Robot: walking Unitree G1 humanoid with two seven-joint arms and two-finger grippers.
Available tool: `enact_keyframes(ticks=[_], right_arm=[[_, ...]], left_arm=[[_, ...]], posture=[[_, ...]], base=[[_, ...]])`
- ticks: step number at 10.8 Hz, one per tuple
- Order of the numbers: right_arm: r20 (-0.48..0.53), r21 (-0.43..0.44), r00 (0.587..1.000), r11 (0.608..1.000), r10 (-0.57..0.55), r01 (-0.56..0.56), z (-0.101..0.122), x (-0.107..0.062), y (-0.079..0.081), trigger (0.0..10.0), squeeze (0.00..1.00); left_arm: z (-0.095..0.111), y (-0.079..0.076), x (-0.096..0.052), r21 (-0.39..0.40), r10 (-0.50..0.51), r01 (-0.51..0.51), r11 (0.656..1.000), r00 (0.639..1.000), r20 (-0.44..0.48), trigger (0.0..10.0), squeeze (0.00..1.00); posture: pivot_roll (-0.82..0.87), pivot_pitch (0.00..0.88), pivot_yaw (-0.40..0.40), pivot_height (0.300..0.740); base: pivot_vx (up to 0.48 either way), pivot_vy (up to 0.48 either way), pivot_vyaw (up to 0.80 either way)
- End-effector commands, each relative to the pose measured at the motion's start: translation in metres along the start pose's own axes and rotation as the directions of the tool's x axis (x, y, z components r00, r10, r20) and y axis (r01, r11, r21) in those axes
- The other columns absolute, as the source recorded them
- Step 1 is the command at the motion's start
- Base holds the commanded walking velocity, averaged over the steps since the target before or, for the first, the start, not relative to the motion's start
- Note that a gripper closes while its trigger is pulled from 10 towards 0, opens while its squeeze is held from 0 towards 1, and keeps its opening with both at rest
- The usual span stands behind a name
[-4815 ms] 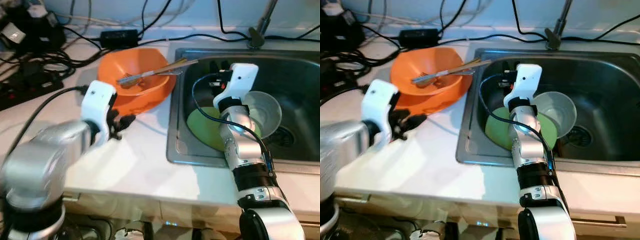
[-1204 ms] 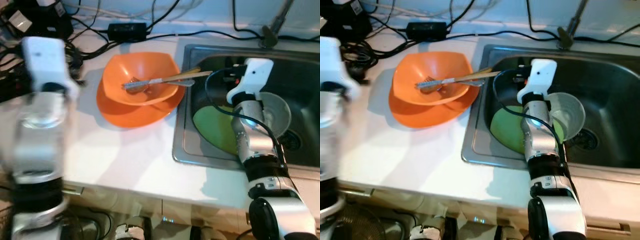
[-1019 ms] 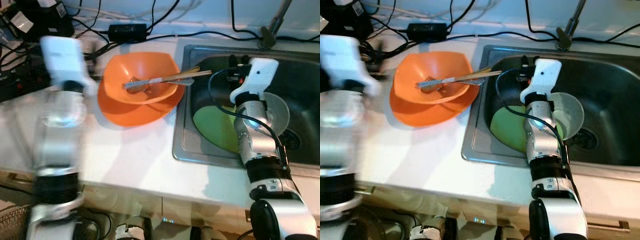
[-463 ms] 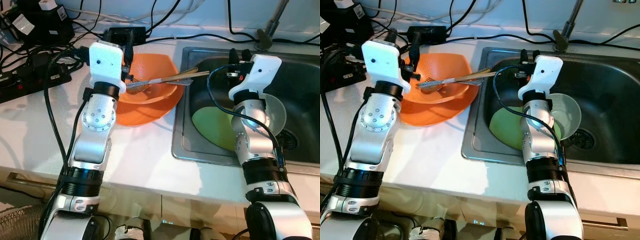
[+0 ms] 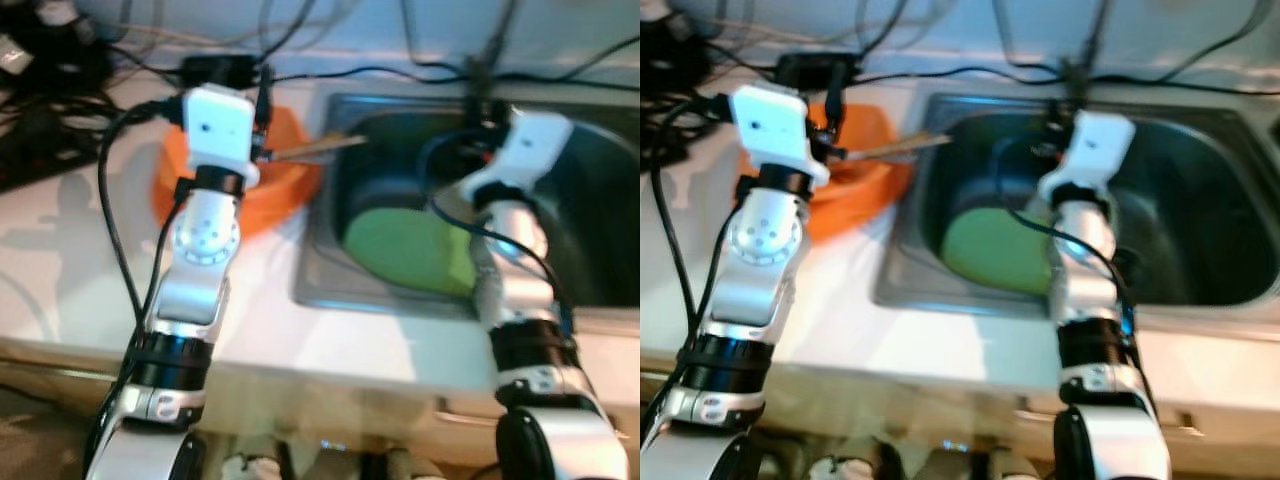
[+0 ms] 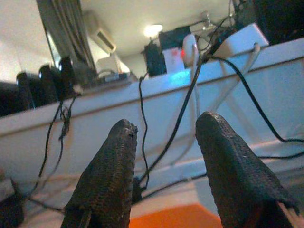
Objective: Kitchen organization
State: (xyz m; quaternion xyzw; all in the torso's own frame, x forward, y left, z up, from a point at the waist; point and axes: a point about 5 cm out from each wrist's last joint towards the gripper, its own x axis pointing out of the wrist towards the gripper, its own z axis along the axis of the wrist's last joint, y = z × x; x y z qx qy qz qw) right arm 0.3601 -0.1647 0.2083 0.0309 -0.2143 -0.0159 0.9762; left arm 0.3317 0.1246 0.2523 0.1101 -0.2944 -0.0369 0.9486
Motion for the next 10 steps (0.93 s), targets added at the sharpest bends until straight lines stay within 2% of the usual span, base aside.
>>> enact_keyframes(ticks=[1, 4, 7, 9, 10], right_arm=[[-0.004, 0.013, 1.0, 0.999, 0.029, -0.029, 0.0, 0.0, 0.008, 10.0, 0.0], [-0.012, 0.003, 0.999, 0.999, 0.045, -0.045, -0.001, -0.001, 0.011, 10.0, 0.0], [-0.025, -0.005, 0.998, 0.998, 0.055, -0.055, -0.002, -0.002, 0.012, 10.0, 0.0], [-0.038, -0.012, 0.998, 0.998, 0.059, -0.06, -0.003, -0.002, 0.012, 10.0, 0.0], [-0.066, -0.011, 0.995, 0.997, 0.081, -0.082, -0.008, -0.004, 0.015, 10.0, 0.0]], left_arm=[[0.001, 0.006, 0.002, -0.01, 0.027, -0.027, 1.0, 1.0, 0.008, 10.0, 0.0], [0.002, 0.007, 0.002, -0.014, 0.03, -0.03, 0.999, 1.0, 0.008, 10.0, 0.0], [-0.002, 0.007, 0.004, -0.005, -0.016, 0.016, 1.0, 0.999, -0.031, 10.0, 0.0], [-0.015, 0.002, 0.0, 0.064, -0.151, 0.159, 0.985, 0.981, -0.123, 10.0, 0.0], [-0.026, 0.001, -0.005, 0.151, -0.202, 0.231, 0.961, 0.961, -0.189, 10.0, 0.0]], posture=[[0.09, 0.102, 0.04, 0.74], [0.1, 0.103, 0.04, 0.74], [0.1, 0.103, 0.04, 0.74], [0.09, 0.103, 0.044, 0.74], [0.1, 0.101, 0.043, 0.74]], base=[[0.0, 0.0, 0.0], [0.0, 0.0, 0.0], [0.0, 0.0, 0.0], [0.0, 0.0, 0.0], [0.0, 0.0, 0.0]])
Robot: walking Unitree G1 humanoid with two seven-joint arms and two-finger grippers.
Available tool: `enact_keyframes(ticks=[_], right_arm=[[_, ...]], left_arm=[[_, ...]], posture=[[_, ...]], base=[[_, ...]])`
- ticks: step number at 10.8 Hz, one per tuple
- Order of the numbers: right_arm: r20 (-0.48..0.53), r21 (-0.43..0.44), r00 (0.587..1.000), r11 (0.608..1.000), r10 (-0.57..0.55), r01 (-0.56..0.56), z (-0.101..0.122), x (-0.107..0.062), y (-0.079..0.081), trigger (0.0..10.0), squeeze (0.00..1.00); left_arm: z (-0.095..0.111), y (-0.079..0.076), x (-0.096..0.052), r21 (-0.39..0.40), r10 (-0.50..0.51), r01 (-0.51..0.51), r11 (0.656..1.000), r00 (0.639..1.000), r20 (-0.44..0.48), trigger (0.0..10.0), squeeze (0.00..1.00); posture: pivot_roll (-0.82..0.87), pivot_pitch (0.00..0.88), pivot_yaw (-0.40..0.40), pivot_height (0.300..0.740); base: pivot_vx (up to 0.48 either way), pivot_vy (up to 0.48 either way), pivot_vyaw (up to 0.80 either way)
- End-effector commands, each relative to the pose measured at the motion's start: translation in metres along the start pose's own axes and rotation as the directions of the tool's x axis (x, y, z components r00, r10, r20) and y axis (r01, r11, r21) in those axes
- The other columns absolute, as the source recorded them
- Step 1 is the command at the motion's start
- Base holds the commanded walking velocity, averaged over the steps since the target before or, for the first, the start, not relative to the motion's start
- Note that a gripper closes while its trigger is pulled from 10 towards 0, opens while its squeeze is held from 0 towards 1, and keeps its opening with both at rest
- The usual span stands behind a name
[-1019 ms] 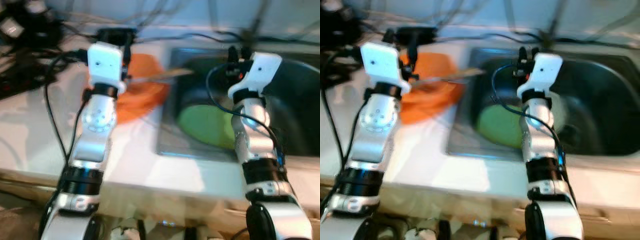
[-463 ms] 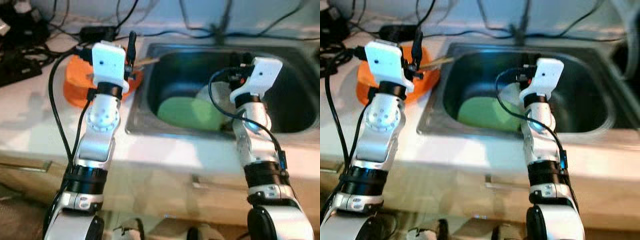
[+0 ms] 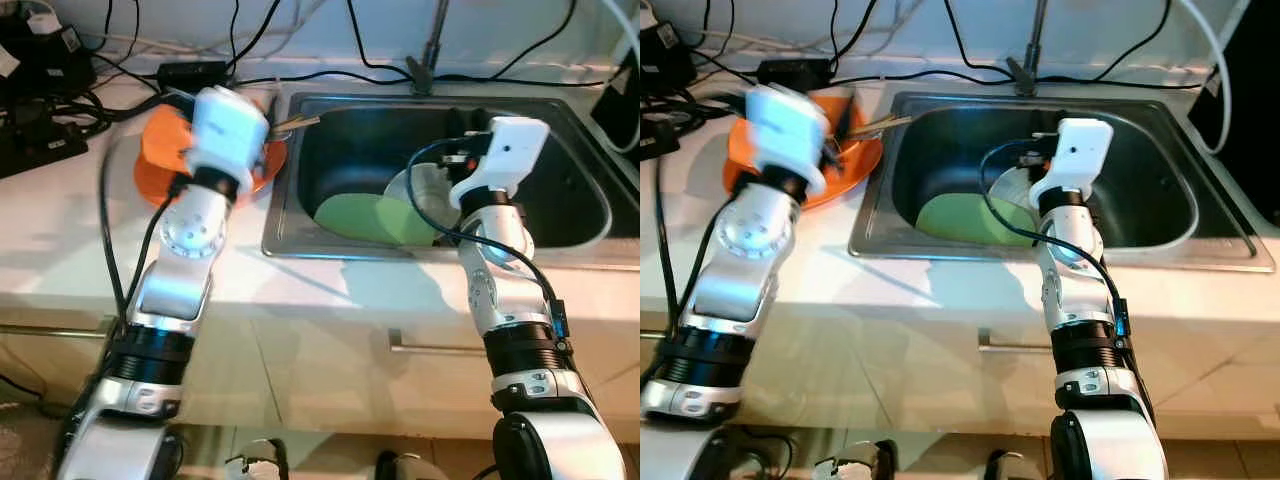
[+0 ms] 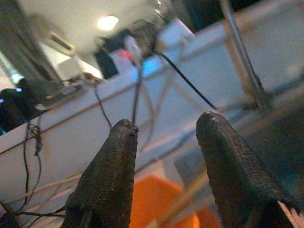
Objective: Kitchen organization
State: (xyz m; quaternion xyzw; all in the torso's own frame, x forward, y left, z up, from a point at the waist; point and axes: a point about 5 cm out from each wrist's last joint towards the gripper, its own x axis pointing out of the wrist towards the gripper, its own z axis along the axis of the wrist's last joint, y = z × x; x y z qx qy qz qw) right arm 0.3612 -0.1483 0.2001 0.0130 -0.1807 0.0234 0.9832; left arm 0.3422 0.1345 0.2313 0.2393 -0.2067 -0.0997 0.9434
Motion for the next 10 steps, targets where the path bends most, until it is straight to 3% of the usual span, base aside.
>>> enact_keyframes(ticks=[1, 4, 6, 10], right_arm=[[-0.045, -0.004, 0.999, 1.0, 0.014, -0.014, -0.008, -0.003, 0.003, 10.0, 0.0], [-0.098, 0.042, 0.995, 0.999, 0.005, -0.001, -0.019, -0.009, 0.007, 10.0, 0.0], [-0.095, 0.046, 0.995, 0.999, 0.004, 0.0, -0.017, -0.008, 0.008, 10.0, 0.0], [-0.096, 0.054, 0.995, 0.999, 0.004, 0.001, -0.016, -0.008, 0.01, 10.0, 0.0]], left_arm=[[-0.006, -0.005, -0.002, 0.071, -0.047, 0.049, 0.996, 0.998, -0.032, 10.0, 0.0], [-0.001, -0.011, -0.005, 0.158, -0.098, 0.1, 0.982, 0.995, -0.018, 10.0, 0.0], [0.003, -0.015, -0.004, 0.087, -0.075, 0.075, 0.993, 0.997, 0.001, 10.0, 0.0], [0.004, -0.019, -0.003, 0.075, -0.056, 0.056, 0.996, 0.998, -0.002, 10.0, 0.0]], posture=[[0.09, 0.101, 0.043, 0.74], [0.1, 0.095, 0.044, 0.74], [0.09, 0.084, 0.048, 0.74], [0.09, 0.094, 0.049, 0.74]], base=[[0.0, 0.0, 0.0], [0.0, 0.0, 0.0], [0.0, 0.0, 0.0], [0.0, 0.0, 0.0]])
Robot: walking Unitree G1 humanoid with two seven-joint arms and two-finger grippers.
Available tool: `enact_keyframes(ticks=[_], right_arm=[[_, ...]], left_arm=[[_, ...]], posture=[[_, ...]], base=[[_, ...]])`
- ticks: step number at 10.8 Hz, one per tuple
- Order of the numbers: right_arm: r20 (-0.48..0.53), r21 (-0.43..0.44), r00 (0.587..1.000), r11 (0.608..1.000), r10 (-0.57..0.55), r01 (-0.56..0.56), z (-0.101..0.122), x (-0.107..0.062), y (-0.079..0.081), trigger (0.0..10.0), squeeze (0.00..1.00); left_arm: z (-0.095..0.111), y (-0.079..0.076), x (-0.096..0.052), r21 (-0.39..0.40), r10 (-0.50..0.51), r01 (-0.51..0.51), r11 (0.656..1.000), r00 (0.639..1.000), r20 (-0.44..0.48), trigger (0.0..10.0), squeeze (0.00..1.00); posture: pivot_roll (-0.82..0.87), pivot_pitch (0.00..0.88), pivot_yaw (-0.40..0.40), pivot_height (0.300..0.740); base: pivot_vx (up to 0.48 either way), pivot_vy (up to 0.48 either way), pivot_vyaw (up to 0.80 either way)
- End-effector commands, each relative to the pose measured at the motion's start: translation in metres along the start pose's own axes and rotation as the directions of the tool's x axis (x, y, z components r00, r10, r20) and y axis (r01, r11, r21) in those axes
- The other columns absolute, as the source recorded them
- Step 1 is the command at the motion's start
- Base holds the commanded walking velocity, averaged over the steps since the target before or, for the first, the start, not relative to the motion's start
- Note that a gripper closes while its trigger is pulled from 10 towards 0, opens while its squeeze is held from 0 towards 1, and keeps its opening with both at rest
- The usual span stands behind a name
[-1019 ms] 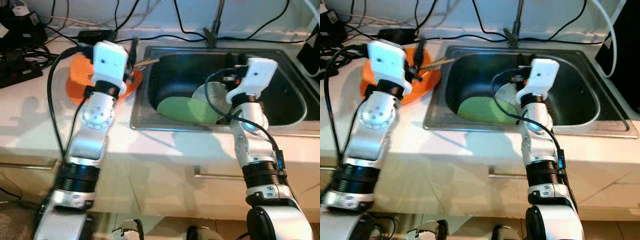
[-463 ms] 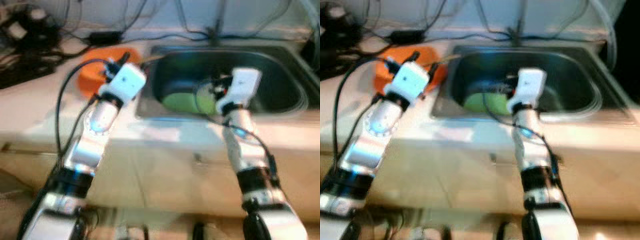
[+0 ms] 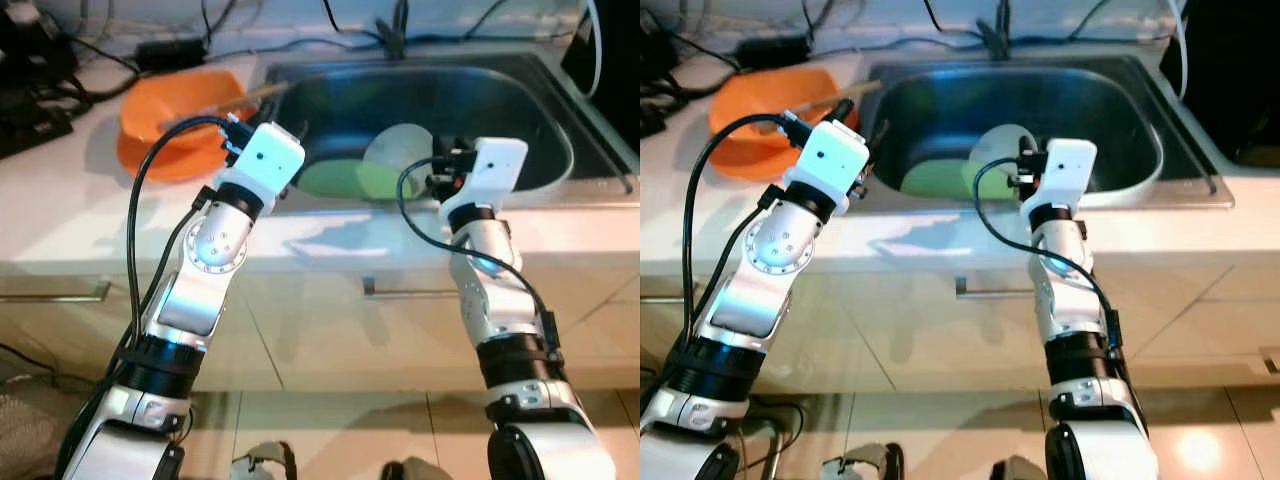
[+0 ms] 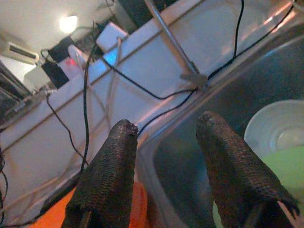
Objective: Kitchen organization
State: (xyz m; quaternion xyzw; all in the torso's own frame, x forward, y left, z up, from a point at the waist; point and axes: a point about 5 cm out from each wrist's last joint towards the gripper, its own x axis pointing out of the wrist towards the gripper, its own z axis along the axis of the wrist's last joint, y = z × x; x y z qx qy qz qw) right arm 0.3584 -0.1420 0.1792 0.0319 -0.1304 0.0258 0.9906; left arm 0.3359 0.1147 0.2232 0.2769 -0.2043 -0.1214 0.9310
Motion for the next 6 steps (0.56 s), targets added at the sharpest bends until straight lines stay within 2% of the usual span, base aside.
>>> enact_keyframes(ticks=[1, 2, 3, 5, 6], right_arm=[[0.006, 0.008, 1.0, 1.0, 0.021, -0.021, 0.0029, 0.0018, 0.0058, 10.0, 0.0], [0.004, -0.011, 0.999, 0.999, 0.053, -0.053, 0.003, 0.0017, 0.0088, 10.0, 0.0], [0.002, -0.014, 0.999, 0.999, 0.05, -0.05, 0.0027, 0.0017, 0.0092, 10.0, 0.0], [-0.004, -0.015, 0.999, 0.999, 0.044, -0.044, 0.002, 0.0018, 0.0082, 10.0, 0.0], [-0.004, 0.004, 1.0, 1.0, 0.03, -0.03, 0.0018, 0.0018, 0.0066, 10.0, 0.0]], left_arm=[[-0.0016, 0.0034, 0.0013, 0.016, 0.02, -0.02, 1.0, 1.0, -0.013, 10.0, 0.0], [-0.0004, 0.0029, 0.0041, 0.027, 0.029, -0.029, 0.999, 1.0, -0.009, 10.0, 0.0], [0.0019, 0.0013, 0.0074, 0.031, 0.031, -0.031, 0.999, 1.0, 0.0, 10.0, 0.0], [0.0038, -0.0006, 0.0084, 0.036, 0.026, -0.026, 0.999, 1.0, 0.009, 10.0, 0.0], [0.0034, -0.0006, 0.0079, 0.035, 0.028, -0.029, 0.999, 1.0, 0.01, 10.0, 0.0]], posture=[[0.09, 0.096, 0.048, 0.74], [0.09, 0.096, 0.045, 0.74], [0.09, 0.099, 0.045, 0.74], [0.09, 0.101, 0.045, 0.74], [0.09, 0.102, 0.045, 0.74]], base=[[0.0, 0.0, 0.0], [0.0, 0.0, 0.0], [0.0, 0.0, 0.76], [0.0, 0.0, 0.45], [0.0, 0.0, 0.0]])
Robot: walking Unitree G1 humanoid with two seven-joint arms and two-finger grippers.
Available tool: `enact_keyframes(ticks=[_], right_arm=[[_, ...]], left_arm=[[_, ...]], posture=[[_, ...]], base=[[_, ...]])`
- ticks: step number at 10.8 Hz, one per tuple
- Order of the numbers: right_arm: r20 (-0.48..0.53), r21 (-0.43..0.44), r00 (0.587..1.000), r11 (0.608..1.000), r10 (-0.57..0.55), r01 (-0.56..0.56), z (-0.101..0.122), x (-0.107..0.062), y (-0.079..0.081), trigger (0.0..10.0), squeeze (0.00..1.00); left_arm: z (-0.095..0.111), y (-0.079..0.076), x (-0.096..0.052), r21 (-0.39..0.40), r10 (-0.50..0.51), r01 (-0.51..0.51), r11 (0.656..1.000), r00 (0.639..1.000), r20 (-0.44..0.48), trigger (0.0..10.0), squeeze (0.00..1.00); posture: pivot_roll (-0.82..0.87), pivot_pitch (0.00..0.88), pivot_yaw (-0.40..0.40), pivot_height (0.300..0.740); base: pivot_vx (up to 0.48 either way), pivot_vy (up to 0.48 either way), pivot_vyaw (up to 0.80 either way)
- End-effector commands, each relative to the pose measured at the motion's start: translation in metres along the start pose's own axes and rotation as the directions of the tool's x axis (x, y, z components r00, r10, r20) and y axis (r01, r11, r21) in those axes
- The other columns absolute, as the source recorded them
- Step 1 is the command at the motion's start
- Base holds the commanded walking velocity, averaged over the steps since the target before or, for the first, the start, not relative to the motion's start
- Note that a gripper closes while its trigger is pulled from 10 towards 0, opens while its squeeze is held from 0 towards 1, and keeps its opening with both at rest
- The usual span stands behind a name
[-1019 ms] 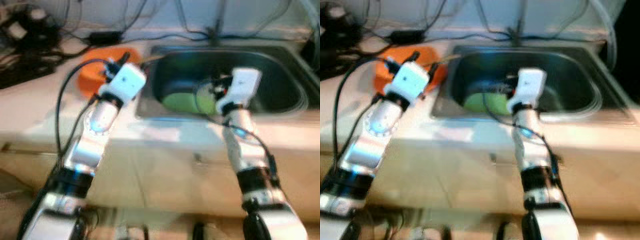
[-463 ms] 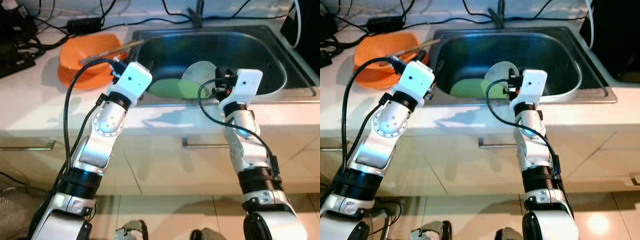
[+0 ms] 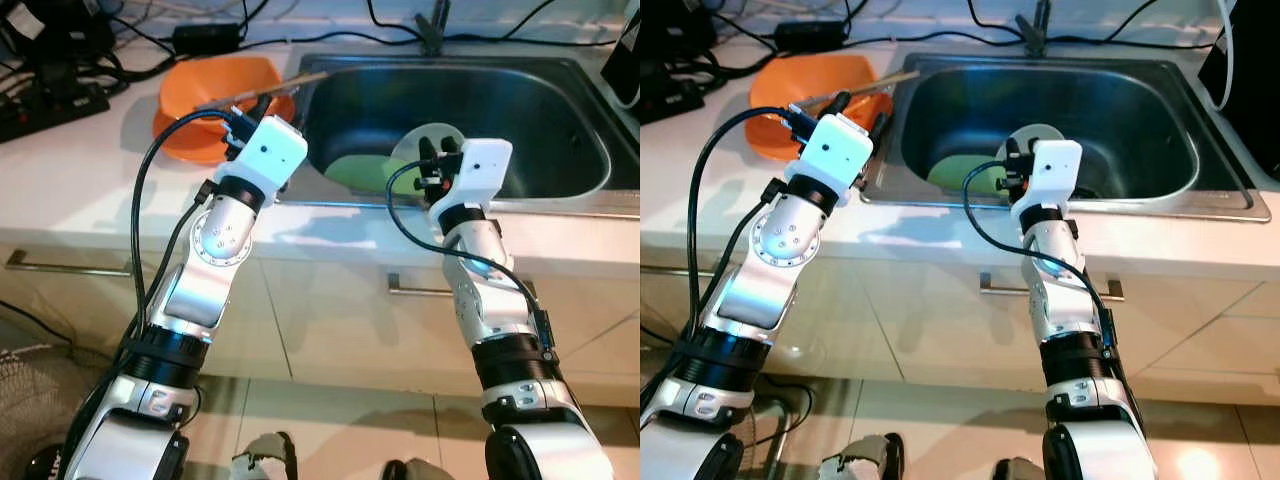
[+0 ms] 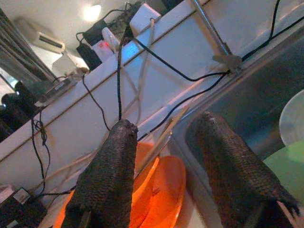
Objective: Kitchen organization
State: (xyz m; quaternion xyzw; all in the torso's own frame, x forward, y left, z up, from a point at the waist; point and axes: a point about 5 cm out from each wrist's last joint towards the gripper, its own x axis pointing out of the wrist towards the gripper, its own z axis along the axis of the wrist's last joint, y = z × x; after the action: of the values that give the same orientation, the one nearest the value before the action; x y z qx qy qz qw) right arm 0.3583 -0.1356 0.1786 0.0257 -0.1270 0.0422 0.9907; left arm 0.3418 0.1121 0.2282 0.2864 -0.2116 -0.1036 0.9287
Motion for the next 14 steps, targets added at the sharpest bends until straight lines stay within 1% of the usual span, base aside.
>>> enact_keyframes(ticks=[1, 2, 4, 5, 6, 8, 9, 13, 14], right_arm=[[0.004, 0.01, 1.0, 1.0, -0.001, 0.001, 0.0029, 0.0017, 0.0005, 10.0, 0.0], [0.007, -0.009, 1.0, 1.0, 0.011, -0.011, 0.0033, 0.0016, 0.0026, 10.0, 0.0], [0.017, -0.005, 1.0, 1.0, 0.009, -0.009, 0.0042, 0.0012, 0.0032, 10.0, 0.0], [0.014, 0.011, 1.0, 1.0, -0.002, 0.002, 0.0043, 0.0019, 0.0018, 10.0, 0.0], [0.017, -0.008, 1.0, 1.0, 0.006, -0.006, 0.005, 0.002, 0.0017, 10.0, 0.0], [0.023, -0.008, 1.0, 1.0, 0.006, -0.006, 0.0053, 0.0017, 0.0025, 10.0, 0.0], [0.015, 0.012, 1.0, 1.0, -0.005, 0.005, 0.0044, 0.0018, 0.0019, 10.0, 0.0], [0.017, -0.004, 1.0, 1.0, 0.001, -0.001, 0.0046, 0.0023, 0.0026, 10.0, 0.0], [0.016, -0.011, 1.0, 1.0, 0.0, 0.0, 0.0046, 0.0023, 0.0028, 10.0, 0.0]], left_arm=[[0.0013, -0.0019, 0.0001, 0.009, -0.004, 0.004, 1.0, 1.0, 0.009, 10.0, 0.0], [0.0008, -0.0015, 0.0002, 0.028, 0.003, -0.003, 1.0, 1.0, 0.004, 10.0, 0.0], [0.0014, -0.0018, 0.001, 0.027, 0.015, -0.015, 1.0, 1.0, 0.003, 10.0, 0.0], [0.0014, -0.0015, 0.0013, 0.028, 0.017, -0.017, 0.999, 1.0, 0.001, 10.0, 0.0], [0.0013, -0.0015, 0.0013, 0.028, 0.017, -0.017, 0.999, 1.0, -0.001, 10.0, 0.0], [0.0015, -0.0014, 0.0013, 0.029, 0.02, -0.02, 0.999, 1.0, -0.001, 10.0, 0.0], [0.0015, -0.0015, 0.0014, 0.027, 0.021, -0.021, 0.999, 1.0, -0.001, 10.0, 0.0], [0.0017, 0.0002, 0.0017, 0.026, 0.029, -0.029, 0.999, 1.0, -0.001, 10.0, 0.0], [0.0018, 0.0004, 0.0018, 0.026, 0.029, -0.029, 0.999, 1.0, 0.0, 10.0, 0.0]], posture=[[0.09, 0.103, 0.046, 0.74], [0.09, 0.104, 0.048, 0.74], [0.09, 0.104, 0.047, 0.74], [0.09, 0.104, 0.047, 0.74], [0.09, 0.104, 0.047, 0.74], [0.09, 0.104, 0.047, 0.74], [0.09, 0.104, 0.047, 0.74], [0.09, 0.105, 0.05, 0.74], [0.09, 0.105, 0.051, 0.74]], base=[[0.0, 0.0, 0.0], [0.0, 0.0, 0.0], [0.0, 0.0, 0.8], [0.0, 0.0, 0.0], [0.0, 0.0, 0.0], [0.0, 0.0, 0.7], [0.0, 0.0, 0.0], [0.0, 0.0, 0.0], [0.24, 0.0, 0.51]])
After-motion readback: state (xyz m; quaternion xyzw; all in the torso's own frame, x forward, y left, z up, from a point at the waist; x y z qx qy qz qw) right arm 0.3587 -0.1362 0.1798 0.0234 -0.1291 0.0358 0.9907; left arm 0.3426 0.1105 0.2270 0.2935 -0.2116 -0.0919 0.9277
